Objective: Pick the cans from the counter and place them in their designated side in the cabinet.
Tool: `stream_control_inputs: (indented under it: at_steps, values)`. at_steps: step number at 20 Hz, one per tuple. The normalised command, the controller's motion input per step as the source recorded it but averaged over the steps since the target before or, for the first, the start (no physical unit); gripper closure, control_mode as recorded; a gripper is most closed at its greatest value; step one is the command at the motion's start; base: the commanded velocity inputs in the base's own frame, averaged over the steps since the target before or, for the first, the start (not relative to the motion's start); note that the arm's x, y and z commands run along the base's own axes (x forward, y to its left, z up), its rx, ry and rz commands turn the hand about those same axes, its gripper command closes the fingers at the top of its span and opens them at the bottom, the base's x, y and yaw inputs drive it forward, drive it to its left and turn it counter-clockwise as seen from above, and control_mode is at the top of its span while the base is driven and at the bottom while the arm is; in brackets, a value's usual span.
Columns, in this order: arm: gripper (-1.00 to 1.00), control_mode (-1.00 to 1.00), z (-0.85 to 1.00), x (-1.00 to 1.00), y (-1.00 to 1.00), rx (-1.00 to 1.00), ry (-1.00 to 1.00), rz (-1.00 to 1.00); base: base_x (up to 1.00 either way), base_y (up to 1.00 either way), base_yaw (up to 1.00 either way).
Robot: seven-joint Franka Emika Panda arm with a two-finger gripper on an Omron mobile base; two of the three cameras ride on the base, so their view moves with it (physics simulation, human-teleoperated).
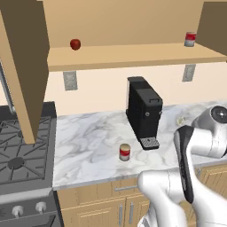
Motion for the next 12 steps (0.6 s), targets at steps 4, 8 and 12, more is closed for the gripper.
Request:
stream_control_inputs:
  at_steps: [4, 8, 12]
  values:
    - [1.0, -1.0, 0.43, -0.21, -0.03, 0.01, -0.03, 0.09, 0.0, 0.0, 0.0]
    - [1.0, -1.0, 0.42, -0.13, 0.01, 0.0, -0.06, 0.08, 0.0, 0.0, 0.0]
    - [1.0, -1.0, 0.43, -0.13, 0.0, 0.0, -0.07, 0.07, 0.0, 0.0, 0.0]
